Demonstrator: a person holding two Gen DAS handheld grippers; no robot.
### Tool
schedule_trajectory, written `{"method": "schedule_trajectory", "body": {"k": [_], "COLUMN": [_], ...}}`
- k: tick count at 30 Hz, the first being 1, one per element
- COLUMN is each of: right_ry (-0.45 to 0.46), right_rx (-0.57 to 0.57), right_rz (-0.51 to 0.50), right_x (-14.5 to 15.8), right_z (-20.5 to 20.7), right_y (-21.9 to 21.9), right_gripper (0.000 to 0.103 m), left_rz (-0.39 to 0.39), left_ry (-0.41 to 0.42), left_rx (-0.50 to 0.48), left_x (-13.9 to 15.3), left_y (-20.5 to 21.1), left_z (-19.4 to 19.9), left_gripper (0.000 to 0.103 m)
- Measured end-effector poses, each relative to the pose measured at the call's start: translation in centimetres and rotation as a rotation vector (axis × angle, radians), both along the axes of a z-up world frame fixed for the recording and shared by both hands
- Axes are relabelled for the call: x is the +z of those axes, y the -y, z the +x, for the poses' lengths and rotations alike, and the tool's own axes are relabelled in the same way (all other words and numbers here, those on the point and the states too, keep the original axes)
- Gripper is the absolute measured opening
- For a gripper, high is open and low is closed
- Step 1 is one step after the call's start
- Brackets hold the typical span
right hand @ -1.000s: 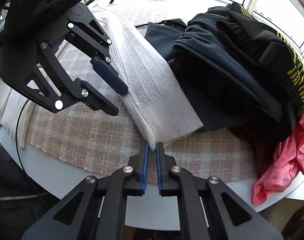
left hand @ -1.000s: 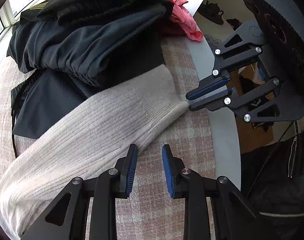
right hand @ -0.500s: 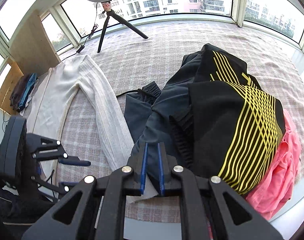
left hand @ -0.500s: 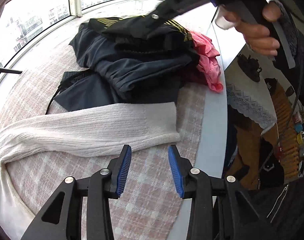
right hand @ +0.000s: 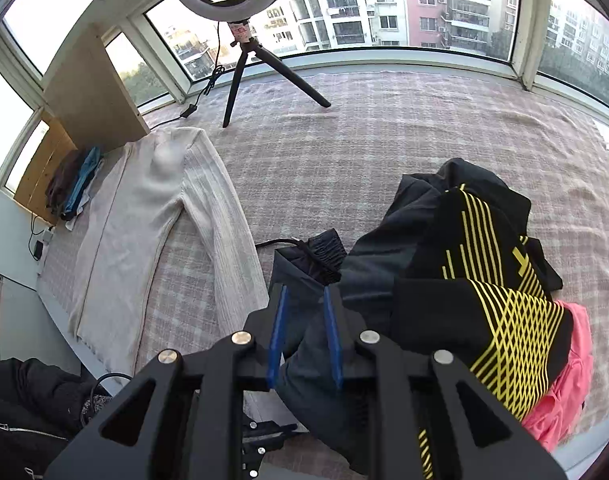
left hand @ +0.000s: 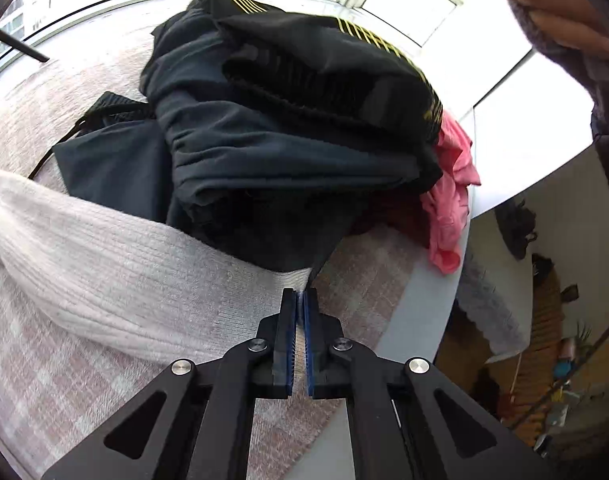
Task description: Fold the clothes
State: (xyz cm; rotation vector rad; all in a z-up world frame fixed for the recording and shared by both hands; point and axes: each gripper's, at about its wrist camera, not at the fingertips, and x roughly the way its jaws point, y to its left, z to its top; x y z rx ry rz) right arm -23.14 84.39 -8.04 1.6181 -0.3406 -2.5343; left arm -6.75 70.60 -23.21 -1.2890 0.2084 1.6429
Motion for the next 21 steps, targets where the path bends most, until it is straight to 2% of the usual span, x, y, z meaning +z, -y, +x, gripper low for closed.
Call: {"method": "schedule_trajectory", "body": {"k": [2,6,9,12,17,18,20,21], "right_ry": [0.012,0.061,0.115,0.187,0.235,0.225,0.213,0.215], "right_rx": [0.064,0.189,0.256,0.306,0.336,0.338,0.317,0.305], "right_rz": [0.013,0.056,0.074,0.114,0.135,0.134,0.126,0.12], "right_x": [-1.2,-4.9,-8.4,-11.6,-12.6,-12.4,-12.6,-12.9], "right_z": [-3.3,-11.5,-17.6,-21.7,-23.1,-23.2,-23.8,-24.3], "right_y": [2.1,7.3,11.1,14.0,15.6,15.8,15.9,16.1], "right_gripper": [0.023,0.024,0.024,0.024,0.026,0.028,0.04,0.04], "left_rz": [0.066,0.127,0.092,0.032,0.065,0.073,0.077,0.082], "left_ry": [0.002,-0.02,-0.036,-0.062,-0.039,-0.037,-0.039,-0.042], "left_rx": [0.054,0.185,0.284,0.332,0.344,0.361,0.395,0.407], "left_x": [2.2,5.1,5.4,3.6,3.1,3.2,3.6,3.8], "left_y": [2.9,10.4,14.9,15.7,17.4,18.2,19.7,20.2], "left_z": [-0.4,-0.6,-1.3,-1.2,-0.7,-0.6,-0.8,-0.8], "left_gripper": [0.002,0.002,0.002,0.003,0.002,0.002,0.002,0.002]}}
